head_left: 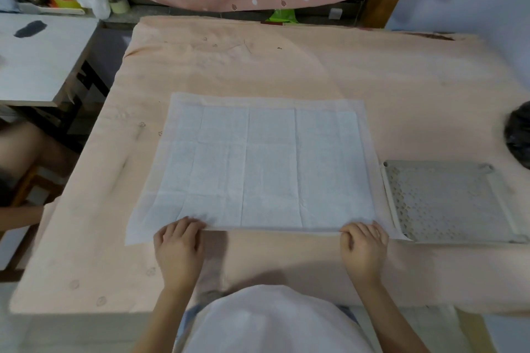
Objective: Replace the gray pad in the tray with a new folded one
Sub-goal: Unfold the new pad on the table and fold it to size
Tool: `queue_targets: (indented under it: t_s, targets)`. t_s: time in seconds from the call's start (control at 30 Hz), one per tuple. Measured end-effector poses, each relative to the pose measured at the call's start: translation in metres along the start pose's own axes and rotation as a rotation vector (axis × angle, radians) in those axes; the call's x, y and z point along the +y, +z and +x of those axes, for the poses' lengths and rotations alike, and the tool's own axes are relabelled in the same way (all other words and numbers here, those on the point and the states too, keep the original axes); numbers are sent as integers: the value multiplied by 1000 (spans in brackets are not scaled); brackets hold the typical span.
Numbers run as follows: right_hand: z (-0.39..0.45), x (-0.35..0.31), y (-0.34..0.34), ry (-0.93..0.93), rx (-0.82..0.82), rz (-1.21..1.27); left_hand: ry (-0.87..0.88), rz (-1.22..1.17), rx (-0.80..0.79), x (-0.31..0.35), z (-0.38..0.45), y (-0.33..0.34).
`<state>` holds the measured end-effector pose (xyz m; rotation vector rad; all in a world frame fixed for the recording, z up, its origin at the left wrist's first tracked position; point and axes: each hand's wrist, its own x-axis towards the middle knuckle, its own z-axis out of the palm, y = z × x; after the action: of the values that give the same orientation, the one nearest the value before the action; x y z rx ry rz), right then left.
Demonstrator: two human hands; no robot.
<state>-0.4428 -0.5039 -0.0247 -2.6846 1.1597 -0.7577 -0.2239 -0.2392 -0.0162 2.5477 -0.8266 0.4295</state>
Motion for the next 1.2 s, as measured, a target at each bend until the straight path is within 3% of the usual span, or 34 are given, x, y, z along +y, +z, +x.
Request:
queue_targets:
  t_s: [0.2,0.53,0.9,1.1,1.2]
  targets:
    - [64,-15,0,19,120,-44,17,21,42,7,77,3]
    - [148,-9,51,-68,-166,-168,11,176,-283,3,165,58]
    - [147,-7,89,-59,-226,-102,-27,141,-305,-1,162,97]
    - [104,-55,98,-126,-344,46,346,-14,-432,50,109,105]
    - [91,-76,106,-167,-450,24,263,31,-521,50,94,116]
